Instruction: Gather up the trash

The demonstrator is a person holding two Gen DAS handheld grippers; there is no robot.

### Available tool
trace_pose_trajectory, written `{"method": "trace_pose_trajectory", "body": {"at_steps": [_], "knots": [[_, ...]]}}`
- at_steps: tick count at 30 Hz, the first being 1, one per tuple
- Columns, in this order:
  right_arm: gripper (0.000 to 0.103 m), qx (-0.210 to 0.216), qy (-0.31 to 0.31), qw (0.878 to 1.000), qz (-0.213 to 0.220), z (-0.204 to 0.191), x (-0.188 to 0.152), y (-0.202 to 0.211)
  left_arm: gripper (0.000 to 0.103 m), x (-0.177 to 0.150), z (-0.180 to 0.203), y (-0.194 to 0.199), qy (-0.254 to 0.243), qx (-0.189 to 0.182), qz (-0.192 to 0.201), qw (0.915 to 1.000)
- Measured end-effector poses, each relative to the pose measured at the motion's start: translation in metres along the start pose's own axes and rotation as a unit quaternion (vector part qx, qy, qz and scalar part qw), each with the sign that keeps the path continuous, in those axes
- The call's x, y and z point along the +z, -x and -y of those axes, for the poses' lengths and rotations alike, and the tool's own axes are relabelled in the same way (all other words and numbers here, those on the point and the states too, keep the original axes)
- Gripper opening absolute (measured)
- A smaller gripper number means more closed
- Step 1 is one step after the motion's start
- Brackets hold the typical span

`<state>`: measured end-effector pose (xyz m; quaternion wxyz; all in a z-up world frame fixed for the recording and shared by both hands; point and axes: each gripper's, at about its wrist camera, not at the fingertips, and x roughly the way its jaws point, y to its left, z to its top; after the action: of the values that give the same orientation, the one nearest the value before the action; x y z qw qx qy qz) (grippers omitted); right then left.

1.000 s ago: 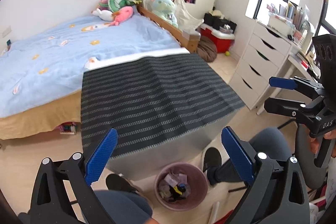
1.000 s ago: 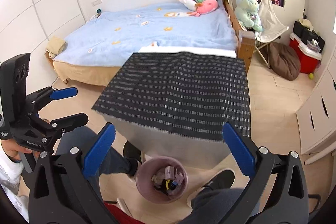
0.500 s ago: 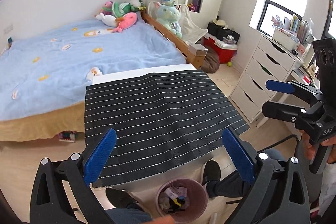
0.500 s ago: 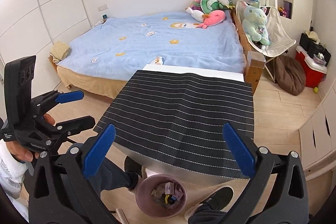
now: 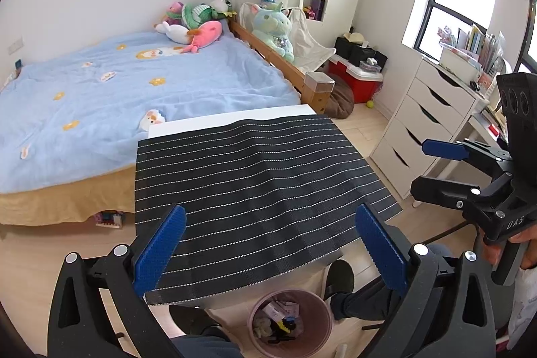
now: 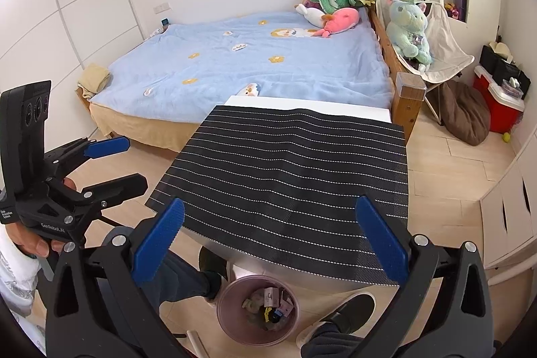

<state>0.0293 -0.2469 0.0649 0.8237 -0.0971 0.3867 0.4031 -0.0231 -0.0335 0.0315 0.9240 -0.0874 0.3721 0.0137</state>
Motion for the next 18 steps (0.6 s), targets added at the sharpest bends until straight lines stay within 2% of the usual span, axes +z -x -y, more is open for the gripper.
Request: {"method": "trace_pose_trajectory", "body": {"at_steps": [18], "knots": [[0.1,0.001,0.002,1.0,-0.001,-0.001,0.0003,-0.0014,0.097,0.0014,0.0002,0.0008,0.0,0.001,0.001,1.0]]}}
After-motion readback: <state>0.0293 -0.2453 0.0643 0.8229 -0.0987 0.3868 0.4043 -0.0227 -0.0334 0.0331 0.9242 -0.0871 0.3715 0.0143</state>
